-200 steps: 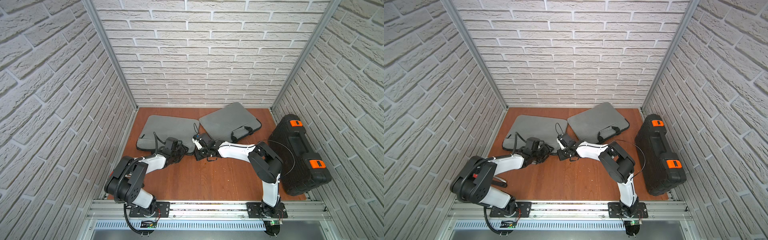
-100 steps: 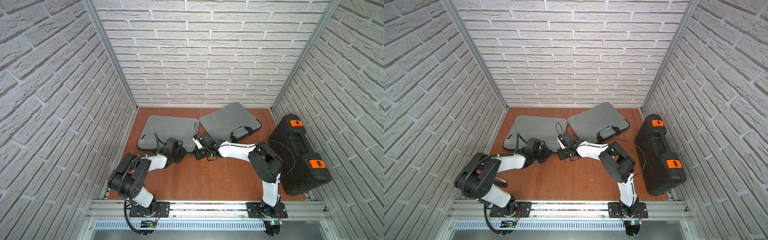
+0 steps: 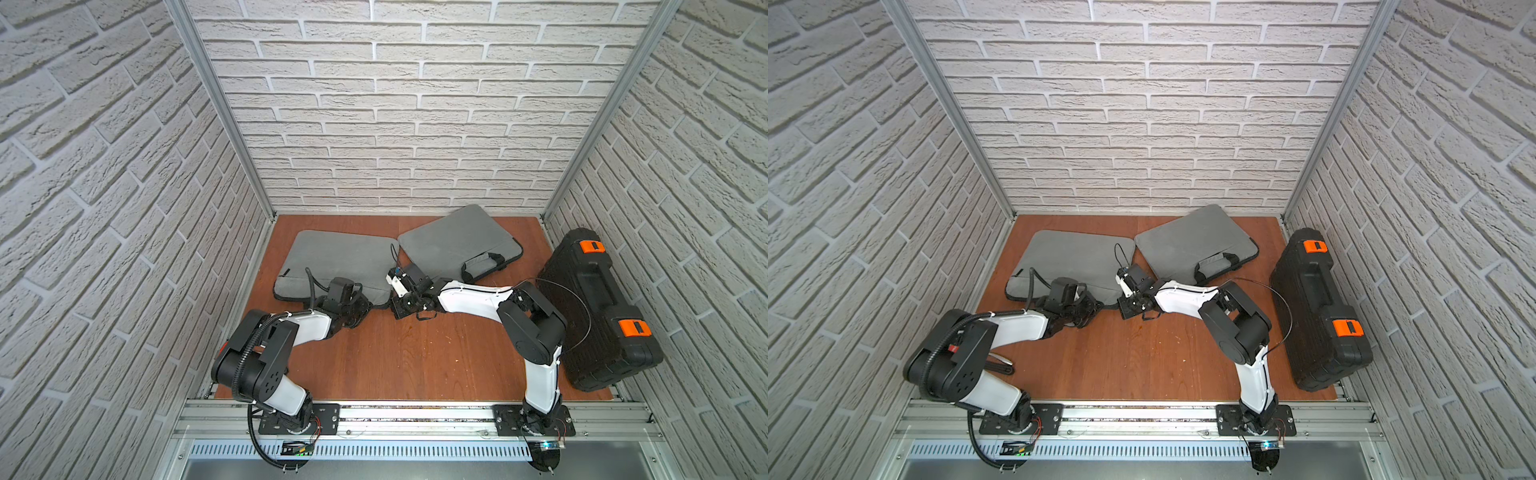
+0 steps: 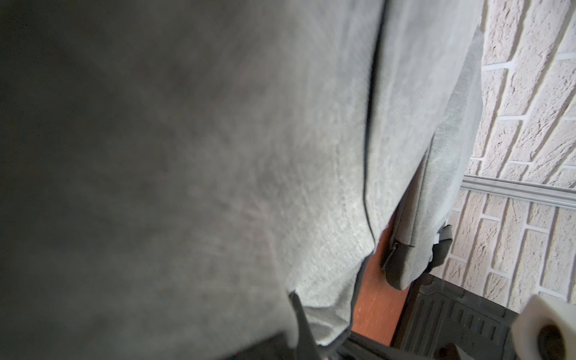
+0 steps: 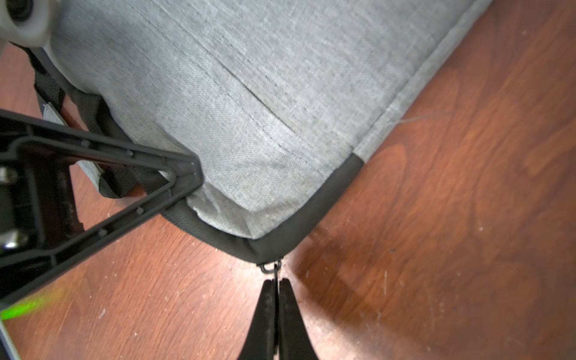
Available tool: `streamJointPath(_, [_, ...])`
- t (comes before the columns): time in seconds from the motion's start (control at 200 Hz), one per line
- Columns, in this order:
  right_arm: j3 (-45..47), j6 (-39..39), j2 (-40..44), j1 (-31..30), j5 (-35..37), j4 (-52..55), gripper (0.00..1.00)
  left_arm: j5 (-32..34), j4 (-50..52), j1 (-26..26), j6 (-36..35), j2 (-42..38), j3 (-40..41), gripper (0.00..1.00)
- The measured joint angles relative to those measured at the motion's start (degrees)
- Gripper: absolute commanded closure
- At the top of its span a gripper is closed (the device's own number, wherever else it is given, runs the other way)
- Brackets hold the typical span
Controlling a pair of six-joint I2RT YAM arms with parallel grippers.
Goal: Open the zippered laptop bag and take out the laptop
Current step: Unzip the zipper on the zippered laptop bag.
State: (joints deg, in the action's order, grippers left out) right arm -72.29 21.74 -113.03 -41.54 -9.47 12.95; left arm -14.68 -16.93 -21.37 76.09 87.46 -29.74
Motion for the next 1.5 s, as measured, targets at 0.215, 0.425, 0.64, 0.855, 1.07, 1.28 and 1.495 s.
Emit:
streamJointPath(0.215, [-0.6,-1.0,0.0,1.0,-0.2,0.7,0.94,-0.8,0.0,0.5,-0.6,-0.3,0.2,1.0])
streamJointPath(0.425, [-2.1,-2.4,-0.3,1.2,0.0,2.6,0.94,-1.2,-0.2,0.7,-0.9,-0.4,0.4,1.0])
streamJointPath(0.64, [-4.9,-4.2,-2.8,2.0,0.7,4.8,0.94,-1.2,-0.8,0.9,-1.2,-0.5,1.0,1.0])
streamJointPath(0.855, [-6.8,-5.6,-3.9,2.5,0.9,6.5,0.94,-1.3,-1.1,1.1,-1.6,-0.9,1.5,1.0])
streamJointPath(1.07, [-7.6,-6.0,-4.2,2.8,0.4,7.1,0.94,-1.3,-1.1,1.1,-2.0,-1.0,1.5,1.0])
streamJointPath(1.28, [-10.3,-6.1,-5.8,3.3,0.4,8.6,0.94,-1.3,-1.1,1.4,-2.2,-1.0,1.6,1.0])
streamJointPath(1.495, [-13.6,-6.1,-8.0,3.9,0.8,10.3,0.94,-1.2,-1.1,1.6,-2.7,-1.0,1.6,1.0])
